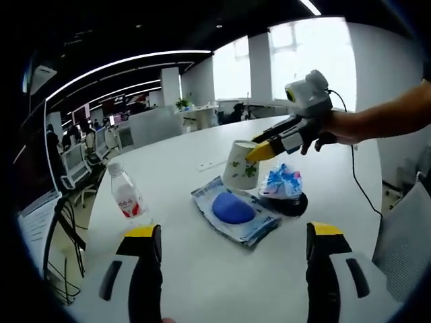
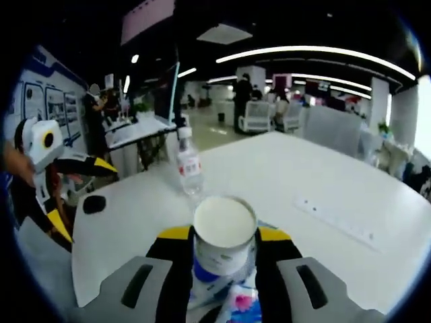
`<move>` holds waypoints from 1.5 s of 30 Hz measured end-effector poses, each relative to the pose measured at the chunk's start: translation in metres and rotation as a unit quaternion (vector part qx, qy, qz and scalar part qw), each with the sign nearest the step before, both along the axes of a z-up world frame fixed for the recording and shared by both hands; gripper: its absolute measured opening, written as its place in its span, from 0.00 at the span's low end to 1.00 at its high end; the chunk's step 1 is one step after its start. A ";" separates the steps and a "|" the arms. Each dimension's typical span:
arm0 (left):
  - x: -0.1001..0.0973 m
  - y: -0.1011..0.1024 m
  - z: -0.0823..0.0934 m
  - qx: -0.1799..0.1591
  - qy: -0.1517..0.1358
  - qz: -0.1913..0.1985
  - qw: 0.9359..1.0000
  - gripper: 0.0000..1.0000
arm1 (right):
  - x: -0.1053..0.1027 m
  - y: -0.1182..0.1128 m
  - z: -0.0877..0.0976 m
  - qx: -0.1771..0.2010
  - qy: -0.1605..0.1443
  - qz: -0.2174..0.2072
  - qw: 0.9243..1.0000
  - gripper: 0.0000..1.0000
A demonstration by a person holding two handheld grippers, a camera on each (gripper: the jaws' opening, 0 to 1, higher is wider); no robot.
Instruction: Arrange the tabletop items into an orderly group along one side of the table until the central work area is clear of visible clutter.
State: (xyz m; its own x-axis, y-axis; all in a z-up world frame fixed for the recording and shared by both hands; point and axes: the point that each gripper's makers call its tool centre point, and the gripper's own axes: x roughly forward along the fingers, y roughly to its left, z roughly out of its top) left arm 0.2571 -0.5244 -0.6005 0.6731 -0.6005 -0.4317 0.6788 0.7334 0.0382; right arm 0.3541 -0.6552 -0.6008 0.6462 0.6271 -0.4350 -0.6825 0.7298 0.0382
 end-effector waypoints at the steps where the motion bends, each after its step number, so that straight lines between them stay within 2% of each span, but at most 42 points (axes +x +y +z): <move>1: 0.000 -0.003 0.000 0.000 0.000 -0.002 1.000 0.87 | -0.001 0.000 0.001 0.001 -0.005 0.000 1.000 0.31; 9: 0.000 -0.021 0.001 -0.004 -0.001 -0.014 1.000 0.86 | -0.007 -0.003 0.018 0.011 -0.020 0.000 1.000 0.31; 17: -0.004 -0.034 -0.001 -0.001 0.001 -0.030 1.000 0.84 | -0.010 -0.006 0.028 0.015 -0.029 -0.002 0.999 0.32; 28: -0.009 -0.050 -0.006 -0.004 0.007 -0.043 0.999 0.79 | -0.024 -0.007 0.038 0.027 -0.041 -0.001 0.999 0.32; 37: -0.010 -0.059 -0.002 -0.003 0.003 -0.053 0.999 0.77 | -0.032 -0.006 0.055 0.039 -0.061 0.005 0.997 0.32; 45: -0.009 -0.070 0.002 -0.002 0.000 -0.061 0.998 0.74 | -0.036 -0.007 0.062 0.042 -0.065 0.010 0.997 0.32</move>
State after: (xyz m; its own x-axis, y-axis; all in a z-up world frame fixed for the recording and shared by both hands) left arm 0.2482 -0.5946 -0.5985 0.5949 -0.6796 -0.4293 0.7627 0.6458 0.0347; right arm 0.3182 -0.6622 -0.5391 0.6805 0.6713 -0.2936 -0.7005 0.7136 0.0078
